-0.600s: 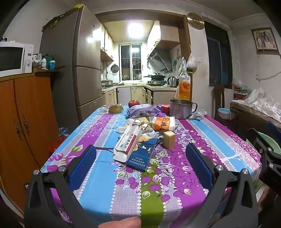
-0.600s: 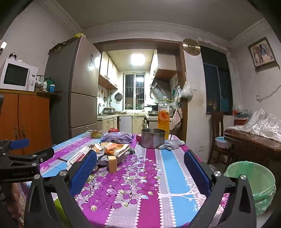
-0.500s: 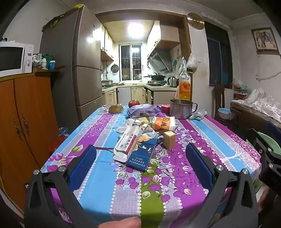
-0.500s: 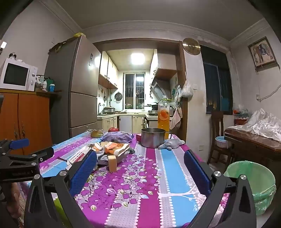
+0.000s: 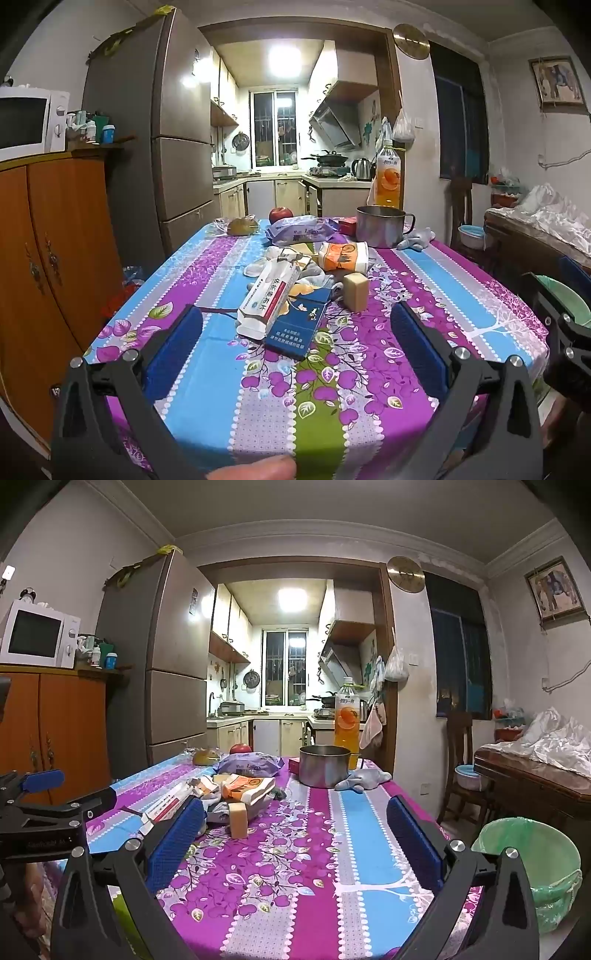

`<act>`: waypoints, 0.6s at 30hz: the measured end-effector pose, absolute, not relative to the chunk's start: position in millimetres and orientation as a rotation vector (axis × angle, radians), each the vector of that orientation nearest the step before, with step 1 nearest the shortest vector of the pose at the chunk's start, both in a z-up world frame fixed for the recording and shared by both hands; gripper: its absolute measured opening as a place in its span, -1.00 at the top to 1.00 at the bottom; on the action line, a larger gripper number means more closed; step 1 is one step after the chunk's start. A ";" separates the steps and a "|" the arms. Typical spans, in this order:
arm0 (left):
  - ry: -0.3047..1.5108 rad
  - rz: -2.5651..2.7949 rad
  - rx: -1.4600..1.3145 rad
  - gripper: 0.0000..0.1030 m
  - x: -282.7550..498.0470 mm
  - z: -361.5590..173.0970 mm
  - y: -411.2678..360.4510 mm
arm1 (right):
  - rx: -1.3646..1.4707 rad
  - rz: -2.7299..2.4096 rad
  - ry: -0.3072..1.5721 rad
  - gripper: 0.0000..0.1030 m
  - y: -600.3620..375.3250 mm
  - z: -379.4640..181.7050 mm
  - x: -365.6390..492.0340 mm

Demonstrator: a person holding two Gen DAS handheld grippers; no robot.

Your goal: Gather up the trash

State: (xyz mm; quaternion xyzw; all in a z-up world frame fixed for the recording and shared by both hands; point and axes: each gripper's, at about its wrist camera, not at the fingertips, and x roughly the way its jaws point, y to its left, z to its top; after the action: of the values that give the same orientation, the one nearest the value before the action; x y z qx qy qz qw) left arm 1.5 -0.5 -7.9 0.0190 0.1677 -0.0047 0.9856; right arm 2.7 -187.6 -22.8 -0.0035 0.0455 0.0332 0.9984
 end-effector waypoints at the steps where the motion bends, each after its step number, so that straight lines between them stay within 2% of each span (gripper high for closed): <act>1: 0.336 -0.009 0.038 -0.90 1.7 -6.4 -2.3 | -0.006 0.066 0.091 -0.92 -187.6 -24.5 3.2; 18: 0.342 -0.008 0.037 -0.90 6.2 -7.1 -0.5 | -0.002 0.075 0.101 -0.92 -185.1 -25.2 5.9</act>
State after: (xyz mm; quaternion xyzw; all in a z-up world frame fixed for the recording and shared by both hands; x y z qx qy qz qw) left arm 6.2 -0.5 -7.1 0.0183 0.1704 -0.0041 0.9852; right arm 5.9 -185.1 -25.2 -0.0009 0.0503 0.0374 0.9980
